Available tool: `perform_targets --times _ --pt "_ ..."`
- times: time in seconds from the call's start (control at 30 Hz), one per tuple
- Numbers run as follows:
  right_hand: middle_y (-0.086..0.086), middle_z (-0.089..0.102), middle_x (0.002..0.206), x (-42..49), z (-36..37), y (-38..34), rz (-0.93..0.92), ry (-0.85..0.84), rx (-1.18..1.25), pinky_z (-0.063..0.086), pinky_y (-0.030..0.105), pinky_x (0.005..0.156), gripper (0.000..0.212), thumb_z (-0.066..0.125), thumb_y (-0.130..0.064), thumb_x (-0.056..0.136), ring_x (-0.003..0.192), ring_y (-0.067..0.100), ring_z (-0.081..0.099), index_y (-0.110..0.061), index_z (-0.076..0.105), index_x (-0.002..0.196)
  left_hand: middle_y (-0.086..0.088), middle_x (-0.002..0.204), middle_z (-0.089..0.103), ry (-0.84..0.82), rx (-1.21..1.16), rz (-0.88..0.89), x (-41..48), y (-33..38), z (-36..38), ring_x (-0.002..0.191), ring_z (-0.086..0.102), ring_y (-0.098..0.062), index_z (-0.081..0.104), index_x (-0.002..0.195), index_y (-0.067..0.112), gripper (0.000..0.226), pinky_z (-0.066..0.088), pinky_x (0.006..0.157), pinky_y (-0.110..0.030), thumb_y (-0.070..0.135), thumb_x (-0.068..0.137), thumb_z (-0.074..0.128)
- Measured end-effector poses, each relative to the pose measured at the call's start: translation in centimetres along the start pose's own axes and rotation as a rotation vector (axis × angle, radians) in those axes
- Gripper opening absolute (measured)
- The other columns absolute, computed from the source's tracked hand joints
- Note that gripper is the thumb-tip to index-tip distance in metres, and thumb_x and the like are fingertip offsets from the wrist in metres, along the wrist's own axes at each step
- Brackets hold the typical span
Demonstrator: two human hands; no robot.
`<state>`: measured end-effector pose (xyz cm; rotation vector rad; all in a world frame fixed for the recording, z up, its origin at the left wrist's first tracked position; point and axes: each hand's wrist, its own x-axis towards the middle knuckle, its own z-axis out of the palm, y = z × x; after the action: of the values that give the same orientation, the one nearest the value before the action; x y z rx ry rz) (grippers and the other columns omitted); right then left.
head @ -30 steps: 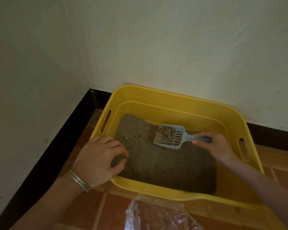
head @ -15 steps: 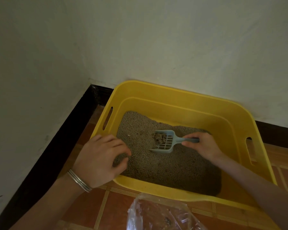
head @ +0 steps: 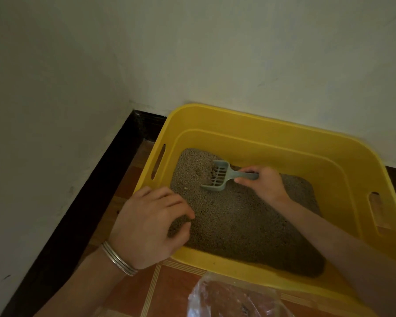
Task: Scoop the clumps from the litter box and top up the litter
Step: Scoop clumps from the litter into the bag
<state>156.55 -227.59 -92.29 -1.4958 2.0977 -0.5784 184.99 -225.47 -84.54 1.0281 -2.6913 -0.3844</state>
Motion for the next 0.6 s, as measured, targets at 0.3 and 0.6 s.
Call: perform_targets --times 0.3,0.6 --pt "0.001 0.070 0.091 0.0 -0.1 -0.8 -0.137 0.022 -0.409 0.040 0.025 0.057 0.039 0.059 -0.046 0.084 0.070 0.016 0.059 -0.024 0.062 0.116 0.024 0.086 0.065 -0.007 -0.003 -0.004 0.1 0.0 -0.1 0.087 0.058 0.000 0.069 0.086 0.037 0.024 0.036 0.069 -0.021 0.043 0.079 0.046" --pt "-0.004 0.068 0.098 -1.8 -0.5 0.2 -0.103 0.024 -0.029 0.039 0.023 0.066 0.033 0.066 -0.036 0.081 0.083 0.010 0.059 -0.020 0.066 0.110 0.023 0.085 0.065 0.012 -0.003 -0.005 0.0 -0.1 -0.1 0.087 0.058 -0.001 0.069 0.085 0.036 0.024 0.040 0.070 -0.022 0.043 0.079 0.046"
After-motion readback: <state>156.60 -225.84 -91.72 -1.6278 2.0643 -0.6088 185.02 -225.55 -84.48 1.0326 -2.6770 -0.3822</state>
